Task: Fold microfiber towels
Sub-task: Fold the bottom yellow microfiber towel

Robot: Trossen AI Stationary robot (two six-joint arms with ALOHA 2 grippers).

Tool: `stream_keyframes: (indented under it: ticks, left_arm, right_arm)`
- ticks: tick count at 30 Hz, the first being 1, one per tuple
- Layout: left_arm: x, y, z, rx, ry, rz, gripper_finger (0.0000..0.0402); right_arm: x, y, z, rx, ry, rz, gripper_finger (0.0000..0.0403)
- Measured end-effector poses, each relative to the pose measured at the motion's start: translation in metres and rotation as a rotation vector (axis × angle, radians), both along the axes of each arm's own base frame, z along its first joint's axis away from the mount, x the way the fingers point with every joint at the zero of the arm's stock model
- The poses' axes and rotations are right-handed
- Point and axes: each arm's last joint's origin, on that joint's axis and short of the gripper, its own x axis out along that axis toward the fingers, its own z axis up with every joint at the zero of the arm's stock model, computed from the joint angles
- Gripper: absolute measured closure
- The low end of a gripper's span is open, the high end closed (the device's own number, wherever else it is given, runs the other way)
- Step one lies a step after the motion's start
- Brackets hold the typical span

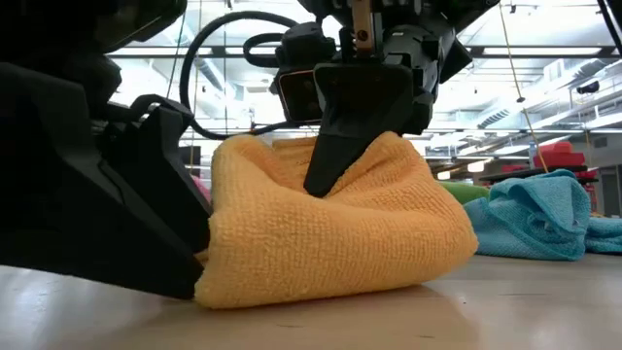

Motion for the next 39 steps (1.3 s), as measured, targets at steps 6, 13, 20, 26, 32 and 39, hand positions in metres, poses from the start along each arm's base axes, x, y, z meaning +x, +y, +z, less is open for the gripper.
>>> stream_keyframes:
  ticks: [6,13,20,26,32,39]
  left_arm:
    - [0.000,0.000,0.000,0.017,0.001,-0.012,0.0230]
    - [-0.001,-0.001,0.000,0.022,0.003,-0.017,0.0230]
    - [-0.001,-0.001,0.000,0.025,0.001,-0.017,0.0230]
    - [-0.001,-0.001,0.000,0.019,0.002,-0.015,0.0230]
    - [-0.002,-0.001,0.000,0.023,0.003,-0.018,0.0230]
    - [-0.002,-0.001,0.000,0.027,0.004,-0.020,0.0230]
  right_arm:
    - [0.000,-0.003,-0.002,-0.021,0.052,-0.122,0.0319]
    - [0.000,-0.007,-0.004,-0.085,0.060,-0.229,0.0253]
    - [0.001,-0.009,-0.004,-0.203,0.002,-0.288,0.0229]
    - [0.001,-0.009,-0.004,-0.289,-0.040,-0.285,0.0229]
    - [-0.001,-0.003,-0.004,-0.373,-0.083,-0.220,0.0228]
    - [-0.003,0.005,-0.004,-0.524,-0.151,-0.137,0.0228]
